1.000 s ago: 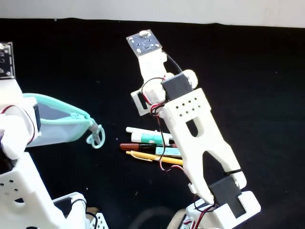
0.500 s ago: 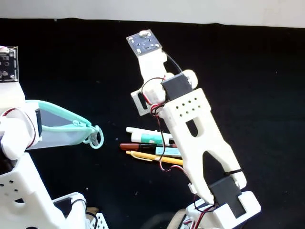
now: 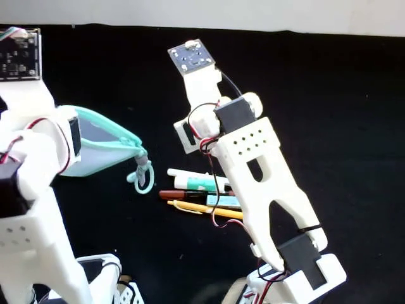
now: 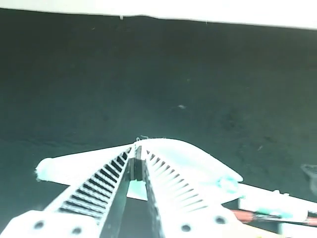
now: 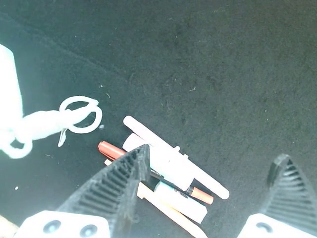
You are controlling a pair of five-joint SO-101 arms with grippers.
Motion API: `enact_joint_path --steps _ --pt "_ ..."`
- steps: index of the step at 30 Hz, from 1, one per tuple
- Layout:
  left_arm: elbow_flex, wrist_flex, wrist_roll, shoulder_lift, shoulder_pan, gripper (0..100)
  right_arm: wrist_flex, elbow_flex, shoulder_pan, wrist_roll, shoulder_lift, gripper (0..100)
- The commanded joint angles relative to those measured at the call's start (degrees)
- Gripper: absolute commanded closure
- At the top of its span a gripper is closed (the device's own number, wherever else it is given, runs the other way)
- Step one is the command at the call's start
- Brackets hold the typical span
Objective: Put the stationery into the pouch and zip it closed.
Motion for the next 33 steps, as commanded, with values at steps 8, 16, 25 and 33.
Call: enact_joint_path --steps 8,16,25,33 --pt "-1.27 -10.64 9.41 -0.04 1.19 99 -0.84 -0.22 4.44 -0.44 -2.33 63.1" --pt "-4.18 -16.09 14.42 7.6 12.79 99 -0.92 0.22 10.07 -0.35 -2.33 63.1" --pt "-19.47 -15.82 17.49 20.88 16.13 99 -0.4 0.31 14.81 -0.26 -2.24 63.1" --pt "-16.66 -12.48 18.81 25.45 13.05 99 -0.4 0.4 14.81 -0.35 -1.8 63.1"
